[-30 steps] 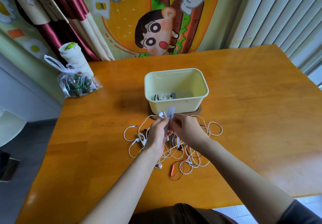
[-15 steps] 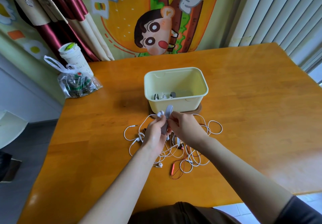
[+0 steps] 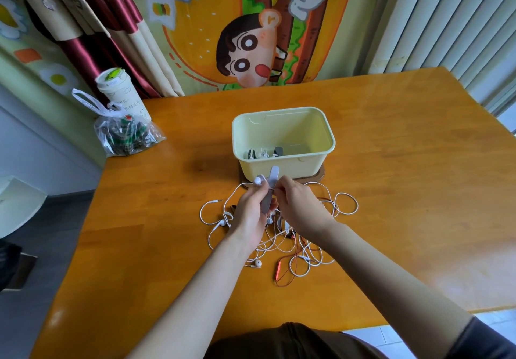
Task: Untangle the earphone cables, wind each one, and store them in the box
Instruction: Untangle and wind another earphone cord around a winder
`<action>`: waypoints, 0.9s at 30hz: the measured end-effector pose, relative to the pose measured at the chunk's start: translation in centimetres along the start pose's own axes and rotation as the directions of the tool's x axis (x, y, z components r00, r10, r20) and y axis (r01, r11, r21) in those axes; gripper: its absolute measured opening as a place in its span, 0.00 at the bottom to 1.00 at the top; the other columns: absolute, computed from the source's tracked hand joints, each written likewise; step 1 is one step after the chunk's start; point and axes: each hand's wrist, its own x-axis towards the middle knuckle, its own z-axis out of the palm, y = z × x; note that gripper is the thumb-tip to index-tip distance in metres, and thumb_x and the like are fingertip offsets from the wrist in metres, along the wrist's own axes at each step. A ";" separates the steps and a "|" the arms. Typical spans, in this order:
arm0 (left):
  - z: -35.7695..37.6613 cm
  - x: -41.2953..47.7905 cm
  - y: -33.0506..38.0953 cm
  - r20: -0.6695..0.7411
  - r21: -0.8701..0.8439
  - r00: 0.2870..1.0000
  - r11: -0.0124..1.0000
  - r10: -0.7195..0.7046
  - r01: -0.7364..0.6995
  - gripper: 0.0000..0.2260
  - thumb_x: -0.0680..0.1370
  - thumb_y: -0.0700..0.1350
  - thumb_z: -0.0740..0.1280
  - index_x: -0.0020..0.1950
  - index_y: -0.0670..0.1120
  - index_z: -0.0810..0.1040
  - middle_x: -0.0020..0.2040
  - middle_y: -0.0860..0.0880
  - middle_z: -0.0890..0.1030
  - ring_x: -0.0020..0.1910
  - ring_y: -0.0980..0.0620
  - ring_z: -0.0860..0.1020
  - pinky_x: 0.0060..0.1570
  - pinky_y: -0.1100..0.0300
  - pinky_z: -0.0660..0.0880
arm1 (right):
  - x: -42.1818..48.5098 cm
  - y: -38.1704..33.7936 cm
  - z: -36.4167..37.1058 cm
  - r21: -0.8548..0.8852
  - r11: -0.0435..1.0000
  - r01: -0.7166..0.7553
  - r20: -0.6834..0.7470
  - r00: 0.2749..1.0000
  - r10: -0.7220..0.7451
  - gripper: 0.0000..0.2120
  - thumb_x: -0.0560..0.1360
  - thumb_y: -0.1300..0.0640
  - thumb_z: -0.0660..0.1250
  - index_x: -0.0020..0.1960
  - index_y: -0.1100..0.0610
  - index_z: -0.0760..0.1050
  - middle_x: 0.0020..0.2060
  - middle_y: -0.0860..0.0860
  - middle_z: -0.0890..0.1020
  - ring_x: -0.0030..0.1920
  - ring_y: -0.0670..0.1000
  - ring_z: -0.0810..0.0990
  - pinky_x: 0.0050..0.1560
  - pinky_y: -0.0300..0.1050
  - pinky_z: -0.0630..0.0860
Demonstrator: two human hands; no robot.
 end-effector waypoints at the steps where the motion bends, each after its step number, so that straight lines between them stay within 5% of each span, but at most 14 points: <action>1: 0.0 0.0 0.0 0.001 0.004 1.000 1.000 0.013 -0.013 0.11 0.82 0.46 0.59 0.58 0.44 0.78 0.55 0.43 0.81 0.57 0.47 0.77 0.56 0.56 0.71 | -0.1 -0.1 -0.1 0.025 1.000 -0.008 -0.003 1.000 0.008 0.05 0.82 0.58 0.54 0.48 0.57 0.64 0.41 0.54 0.77 0.37 0.54 0.74 0.35 0.42 0.66; 8: 0.1 -0.1 0.2 -0.011 -0.053 1.000 0.998 0.024 -0.024 0.12 0.82 0.44 0.59 0.60 0.41 0.77 0.52 0.43 0.82 0.52 0.50 0.79 0.49 0.60 0.74 | -0.3 -0.3 -0.2 0.096 0.994 0.052 -0.076 0.996 -0.045 0.08 0.80 0.56 0.59 0.48 0.61 0.71 0.42 0.55 0.80 0.39 0.53 0.77 0.39 0.48 0.76; 16: 0.0 -0.3 0.2 -0.011 -0.097 1.000 0.995 0.008 -0.009 0.11 0.82 0.42 0.59 0.59 0.39 0.76 0.48 0.44 0.82 0.51 0.49 0.79 0.49 0.59 0.74 | -0.3 -0.3 0.0 0.162 0.987 -0.004 -0.089 0.996 0.018 0.08 0.79 0.57 0.61 0.42 0.57 0.71 0.36 0.51 0.77 0.33 0.49 0.73 0.30 0.34 0.67; 22: 0.1 -0.3 0.5 -0.033 -0.075 0.999 0.997 0.008 -0.010 0.09 0.81 0.41 0.61 0.54 0.40 0.79 0.45 0.45 0.82 0.46 0.52 0.80 0.49 0.59 0.75 | 0.4 -0.1 -0.2 0.231 0.969 -0.090 -0.026 0.995 0.099 0.08 0.77 0.58 0.62 0.39 0.56 0.73 0.33 0.50 0.77 0.32 0.48 0.73 0.31 0.34 0.67; 27: 0.1 -0.5 0.4 -0.067 0.049 0.997 0.998 0.049 -0.045 0.07 0.80 0.42 0.63 0.50 0.41 0.80 0.43 0.47 0.83 0.44 0.54 0.80 0.47 0.58 0.76 | 0.3 -0.3 -0.6 0.174 0.985 -0.014 -0.033 0.999 0.020 0.12 0.76 0.59 0.63 0.34 0.54 0.70 0.29 0.48 0.75 0.29 0.49 0.72 0.30 0.36 0.66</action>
